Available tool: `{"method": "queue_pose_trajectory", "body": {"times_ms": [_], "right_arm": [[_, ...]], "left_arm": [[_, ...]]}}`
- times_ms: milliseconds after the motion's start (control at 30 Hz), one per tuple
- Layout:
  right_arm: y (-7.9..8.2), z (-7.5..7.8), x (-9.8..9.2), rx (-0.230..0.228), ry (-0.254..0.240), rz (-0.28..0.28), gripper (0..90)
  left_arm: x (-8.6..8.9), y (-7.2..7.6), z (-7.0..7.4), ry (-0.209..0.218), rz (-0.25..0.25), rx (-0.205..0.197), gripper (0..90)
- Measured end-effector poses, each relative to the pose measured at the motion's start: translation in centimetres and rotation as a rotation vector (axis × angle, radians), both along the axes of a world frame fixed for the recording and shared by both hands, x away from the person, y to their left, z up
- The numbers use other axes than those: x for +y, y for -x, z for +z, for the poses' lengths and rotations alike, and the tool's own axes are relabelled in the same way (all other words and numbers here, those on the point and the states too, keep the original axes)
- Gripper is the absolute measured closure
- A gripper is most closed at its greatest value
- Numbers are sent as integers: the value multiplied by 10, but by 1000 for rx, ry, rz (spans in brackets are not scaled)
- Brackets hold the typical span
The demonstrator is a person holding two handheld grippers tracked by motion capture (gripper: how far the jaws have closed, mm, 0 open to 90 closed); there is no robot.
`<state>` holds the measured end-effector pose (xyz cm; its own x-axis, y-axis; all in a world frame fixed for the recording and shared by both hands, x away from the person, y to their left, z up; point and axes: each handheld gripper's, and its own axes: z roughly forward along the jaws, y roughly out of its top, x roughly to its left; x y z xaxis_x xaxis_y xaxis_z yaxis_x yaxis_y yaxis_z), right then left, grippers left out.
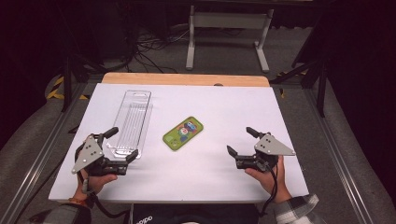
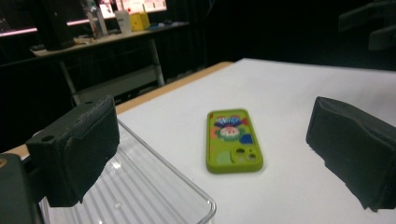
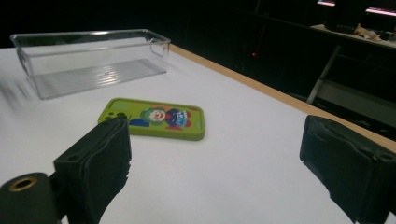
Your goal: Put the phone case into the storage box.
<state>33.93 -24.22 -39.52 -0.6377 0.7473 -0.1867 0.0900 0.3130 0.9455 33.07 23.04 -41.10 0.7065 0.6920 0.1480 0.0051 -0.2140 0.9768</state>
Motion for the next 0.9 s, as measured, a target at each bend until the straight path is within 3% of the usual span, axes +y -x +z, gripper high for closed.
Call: {"method": "queue_pose_trajectory", "body": {"times_ms": [133, 233, 267, 400, 533, 667, 733, 800, 900], "right_arm": [[-2, -3, 6, -4, 9, 16, 139], [-4, -3, 11, 6, 17, 35, 161], [-6, 0, 14, -1, 21, 46, 218], [-13, 4, 16, 8, 14, 34, 302], [-33, 12, 18, 50, -17, 58, 452], [-64, 19, 27, 107, -87, 68, 573], [-77, 21, 34, 126, -71, 69, 663], [-91, 23, 43, 129, -17, 59, 741], [-112, 22, 56, 180, -16, 79, 835]], "left_arm": [[-2, -1, -4, -24, 2, 27, 34], [-2, 0, -6, -48, 15, 23, 33], [-2, 0, -6, -51, 15, 22, 33], [-2, -2, -6, -76, 23, 21, 33], [3, -2, -8, -80, 21, 29, 37], [4, -4, -7, -87, 25, 27, 40], [4, -4, -7, -101, 22, 25, 40], [4, -4, -7, -103, 20, 20, 39], [5, -6, -7, -91, 18, 33, 41]]}}
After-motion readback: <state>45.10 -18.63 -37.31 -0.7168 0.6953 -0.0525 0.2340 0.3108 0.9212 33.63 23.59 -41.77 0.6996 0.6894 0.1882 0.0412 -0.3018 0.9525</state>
